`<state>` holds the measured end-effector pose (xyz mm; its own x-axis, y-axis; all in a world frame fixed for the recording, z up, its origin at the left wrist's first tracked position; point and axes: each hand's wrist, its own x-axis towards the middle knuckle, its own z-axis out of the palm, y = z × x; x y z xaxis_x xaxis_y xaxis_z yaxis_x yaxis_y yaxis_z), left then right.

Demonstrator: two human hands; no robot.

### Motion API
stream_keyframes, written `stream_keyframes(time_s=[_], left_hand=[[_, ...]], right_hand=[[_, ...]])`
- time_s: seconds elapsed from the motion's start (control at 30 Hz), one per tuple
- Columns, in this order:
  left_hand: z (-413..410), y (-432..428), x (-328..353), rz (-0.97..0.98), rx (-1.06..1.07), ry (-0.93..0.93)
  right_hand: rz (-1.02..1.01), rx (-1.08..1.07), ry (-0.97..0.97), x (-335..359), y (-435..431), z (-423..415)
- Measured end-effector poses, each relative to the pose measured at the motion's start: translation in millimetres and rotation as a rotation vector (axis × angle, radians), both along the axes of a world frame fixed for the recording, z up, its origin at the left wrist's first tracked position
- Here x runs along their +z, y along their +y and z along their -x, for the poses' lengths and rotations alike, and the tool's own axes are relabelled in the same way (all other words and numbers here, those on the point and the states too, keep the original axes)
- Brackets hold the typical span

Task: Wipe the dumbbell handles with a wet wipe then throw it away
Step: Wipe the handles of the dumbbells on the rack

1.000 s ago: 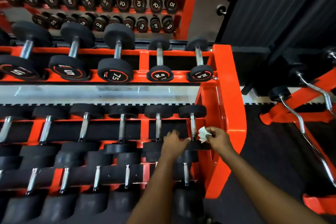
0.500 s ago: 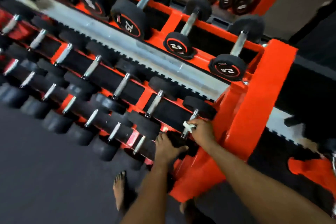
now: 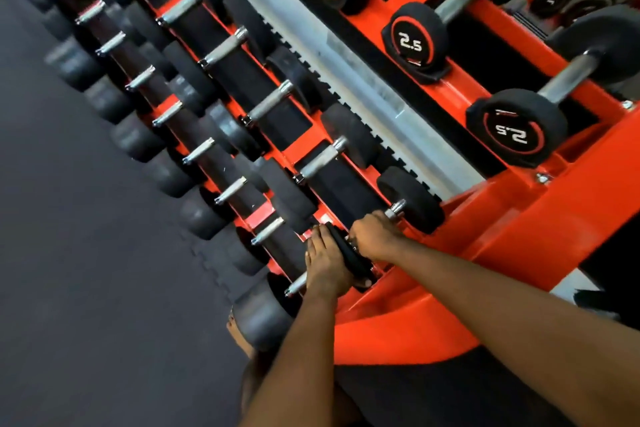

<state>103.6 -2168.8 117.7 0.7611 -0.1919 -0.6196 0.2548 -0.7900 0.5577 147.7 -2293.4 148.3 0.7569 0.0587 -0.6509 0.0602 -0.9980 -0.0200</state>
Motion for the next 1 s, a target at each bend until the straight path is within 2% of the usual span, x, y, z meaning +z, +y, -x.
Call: stream_keyframes(time_s=[0.13,0.27,0.43,0.67,0.87,1.0], left_hand=[[1.7,1.1,-1.9,0.001,0.006,-0.006],[0.4,0.2,-2.8,-0.019,0.026,0.019],[-0.6,1.5,-1.3,-0.029,0.025,0.015],[-0.8,-0.8,1.1,-0.033,0.022,0.025],[-0.7,-0.9,3.7,-0.022,0.019,0.045],[-3.3,0.2,1.3,-0.028,0.016,0.057]], right_hand=[[0.031,0.014,-0.008,-6.4,0.3,-6.1],[-0.032,0.004,0.083,-12.3,3.3,-13.3],[0.028,0.087,0.037,1.1,6.8,-9.4],[-0.028,0.112,0.233,-10.8,7.7,-16.8],[0.0,0.111,0.148,-3.2,0.0,-14.0],[-0.029,0.075,0.222,-11.6,2.2,-18.1]])
